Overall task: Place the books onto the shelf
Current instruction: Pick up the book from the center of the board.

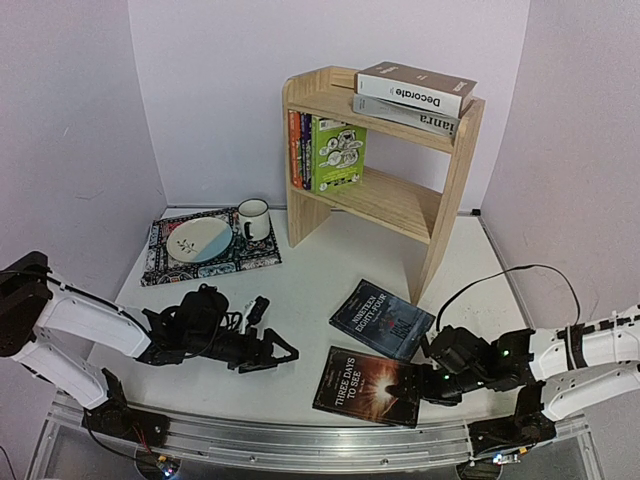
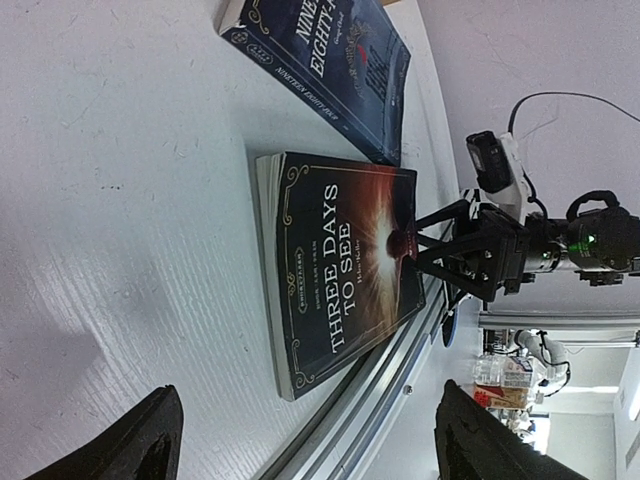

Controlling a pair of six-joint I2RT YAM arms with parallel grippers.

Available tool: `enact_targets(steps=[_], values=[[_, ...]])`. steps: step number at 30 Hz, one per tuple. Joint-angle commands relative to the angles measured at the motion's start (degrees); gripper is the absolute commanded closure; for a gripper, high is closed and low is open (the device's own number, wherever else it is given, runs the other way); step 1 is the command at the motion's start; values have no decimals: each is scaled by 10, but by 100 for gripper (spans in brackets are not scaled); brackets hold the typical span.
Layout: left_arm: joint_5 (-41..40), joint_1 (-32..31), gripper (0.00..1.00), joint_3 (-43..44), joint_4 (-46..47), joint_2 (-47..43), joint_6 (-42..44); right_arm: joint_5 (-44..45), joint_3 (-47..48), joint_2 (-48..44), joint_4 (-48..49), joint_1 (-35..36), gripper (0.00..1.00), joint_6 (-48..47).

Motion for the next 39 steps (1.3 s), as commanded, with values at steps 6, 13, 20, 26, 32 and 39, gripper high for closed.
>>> enact_targets(steps=[6, 13, 20, 26, 32, 39], values=[[11, -1, 13, 24, 6, 51, -14, 24, 40, 46, 23, 6, 25, -7], [26, -11, 22, 42, 6, 88, -22, 15, 19, 25, 15, 6, 25, 2], [36, -38, 22, 76, 6, 134, -30, -19, -14, -25, -10, 12, 25, 32], [36, -41, 22, 82, 6, 151, -33, -68, -22, -25, -16, 15, 26, 45], [38, -49, 23, 96, 6, 172, -34, -73, -36, -22, -7, 42, 26, 81], [47, -54, 24, 112, 7, 197, -31, -88, -39, -21, -4, 49, 26, 101]])
